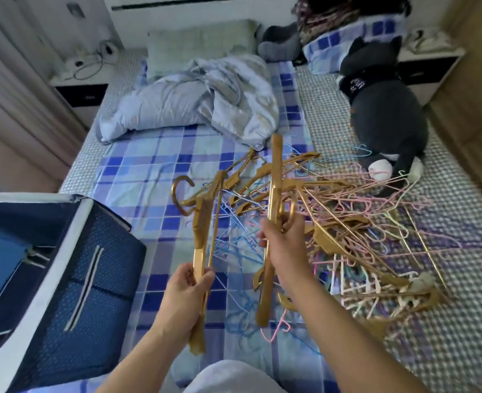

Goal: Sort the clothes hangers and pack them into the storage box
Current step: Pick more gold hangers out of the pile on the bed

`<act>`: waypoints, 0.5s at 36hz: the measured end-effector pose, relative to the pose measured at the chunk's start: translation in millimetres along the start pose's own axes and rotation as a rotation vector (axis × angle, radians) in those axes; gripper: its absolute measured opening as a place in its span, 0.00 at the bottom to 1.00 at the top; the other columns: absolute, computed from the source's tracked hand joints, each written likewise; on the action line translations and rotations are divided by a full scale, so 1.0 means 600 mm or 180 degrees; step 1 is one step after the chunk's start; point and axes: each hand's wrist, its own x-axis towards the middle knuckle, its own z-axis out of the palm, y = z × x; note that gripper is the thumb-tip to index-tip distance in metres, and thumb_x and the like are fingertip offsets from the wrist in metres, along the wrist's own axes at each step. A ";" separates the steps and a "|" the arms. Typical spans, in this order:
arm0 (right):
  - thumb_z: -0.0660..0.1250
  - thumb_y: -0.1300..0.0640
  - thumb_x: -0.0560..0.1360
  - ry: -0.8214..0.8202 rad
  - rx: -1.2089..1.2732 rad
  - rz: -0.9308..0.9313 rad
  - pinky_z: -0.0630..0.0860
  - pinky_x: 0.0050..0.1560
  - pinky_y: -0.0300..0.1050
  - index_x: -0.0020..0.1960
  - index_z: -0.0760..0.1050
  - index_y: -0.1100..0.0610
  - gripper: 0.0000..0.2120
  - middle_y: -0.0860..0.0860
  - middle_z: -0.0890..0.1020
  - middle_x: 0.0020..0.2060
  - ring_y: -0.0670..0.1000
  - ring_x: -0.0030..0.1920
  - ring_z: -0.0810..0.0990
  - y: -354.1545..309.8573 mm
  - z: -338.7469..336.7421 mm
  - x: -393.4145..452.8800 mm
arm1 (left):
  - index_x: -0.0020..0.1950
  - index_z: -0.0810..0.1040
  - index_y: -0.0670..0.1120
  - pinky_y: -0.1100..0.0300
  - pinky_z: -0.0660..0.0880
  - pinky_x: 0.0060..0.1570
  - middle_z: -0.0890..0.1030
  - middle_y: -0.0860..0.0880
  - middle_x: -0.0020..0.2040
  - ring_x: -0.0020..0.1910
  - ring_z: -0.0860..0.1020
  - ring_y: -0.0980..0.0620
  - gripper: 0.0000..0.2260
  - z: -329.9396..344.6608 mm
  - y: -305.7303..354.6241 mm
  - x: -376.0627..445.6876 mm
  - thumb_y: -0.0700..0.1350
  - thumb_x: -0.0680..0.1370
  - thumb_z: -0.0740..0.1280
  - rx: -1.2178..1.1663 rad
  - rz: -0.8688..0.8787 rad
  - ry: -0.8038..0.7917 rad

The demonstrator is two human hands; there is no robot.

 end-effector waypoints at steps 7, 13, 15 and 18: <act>0.73 0.53 0.75 -0.0159 0.0085 0.0285 0.80 0.55 0.53 0.56 0.66 0.48 0.17 0.49 0.82 0.46 0.48 0.44 0.83 0.028 0.070 -0.046 | 0.51 0.79 0.49 0.48 0.76 0.47 0.82 0.48 0.39 0.39 0.78 0.49 0.03 0.035 0.017 -0.023 0.47 0.81 0.68 0.0393 0.0319 -0.0529; 0.72 0.57 0.76 -0.0110 0.0395 0.0456 0.81 0.52 0.49 0.60 0.65 0.48 0.19 0.45 0.83 0.46 0.48 0.46 0.84 0.023 0.067 -0.053 | 0.53 0.78 0.53 0.51 0.80 0.45 0.85 0.48 0.42 0.42 0.83 0.46 0.02 0.037 0.017 -0.028 0.47 0.82 0.67 0.0754 0.0272 -0.0572; 0.72 0.58 0.75 -0.0135 0.0481 0.0453 0.81 0.54 0.51 0.60 0.66 0.47 0.19 0.45 0.84 0.45 0.49 0.47 0.85 0.029 0.069 -0.054 | 0.54 0.77 0.54 0.57 0.79 0.42 0.85 0.51 0.42 0.40 0.84 0.51 0.02 0.035 0.018 -0.032 0.48 0.82 0.67 0.0816 0.0231 -0.0616; 0.73 0.57 0.75 -0.0142 0.0438 0.0389 0.81 0.56 0.53 0.60 0.66 0.44 0.20 0.45 0.84 0.46 0.49 0.49 0.85 0.040 0.074 -0.055 | 0.54 0.77 0.54 0.55 0.80 0.41 0.86 0.50 0.42 0.39 0.84 0.52 0.02 0.032 0.018 -0.034 0.48 0.83 0.66 0.0842 0.0210 -0.0638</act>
